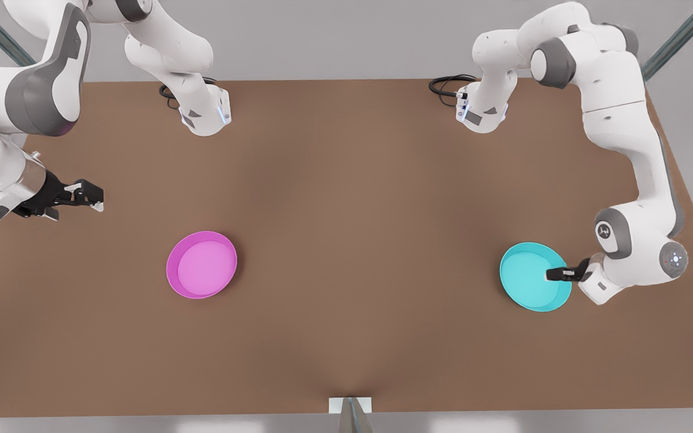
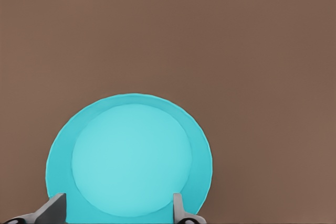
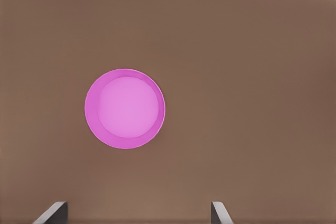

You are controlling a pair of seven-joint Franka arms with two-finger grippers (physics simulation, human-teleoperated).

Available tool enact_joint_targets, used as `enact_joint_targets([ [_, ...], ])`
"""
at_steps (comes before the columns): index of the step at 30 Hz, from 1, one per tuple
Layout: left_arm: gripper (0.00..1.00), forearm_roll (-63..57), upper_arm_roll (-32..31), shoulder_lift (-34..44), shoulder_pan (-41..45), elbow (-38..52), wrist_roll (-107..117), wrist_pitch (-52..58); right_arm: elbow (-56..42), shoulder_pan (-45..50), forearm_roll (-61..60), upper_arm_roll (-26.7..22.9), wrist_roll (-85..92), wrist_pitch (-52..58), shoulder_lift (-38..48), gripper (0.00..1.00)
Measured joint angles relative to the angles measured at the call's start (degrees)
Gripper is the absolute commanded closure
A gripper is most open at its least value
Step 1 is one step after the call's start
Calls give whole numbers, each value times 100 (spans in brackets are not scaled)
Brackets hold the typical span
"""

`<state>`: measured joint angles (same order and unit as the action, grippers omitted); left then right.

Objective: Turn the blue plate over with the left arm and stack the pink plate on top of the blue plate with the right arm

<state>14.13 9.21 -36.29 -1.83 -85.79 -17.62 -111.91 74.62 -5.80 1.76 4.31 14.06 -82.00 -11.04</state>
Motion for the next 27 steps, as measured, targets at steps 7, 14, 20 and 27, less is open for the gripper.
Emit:
enact_joint_targets([
  [7, 4, 1099, 54, -491, -714, -3, -708, -253, 0, 6, 0, 5, 0, 0, -39, 0],
  [14, 19, 1602, 81, -834, -1153, 311, -800, -57, 0, 9, -1, 26, 0, 0, -39, 0],
  [20, 42, 1670, 102, -819, -1154, -142, -906, -130, 0, 9, -9, 26, 0, 0, -48, 0],
  [27, 48, 1660, 95, -959, -1152, -149, -949, -182, 0, 12, -9, 26, 0, -7, -48, 0],
])
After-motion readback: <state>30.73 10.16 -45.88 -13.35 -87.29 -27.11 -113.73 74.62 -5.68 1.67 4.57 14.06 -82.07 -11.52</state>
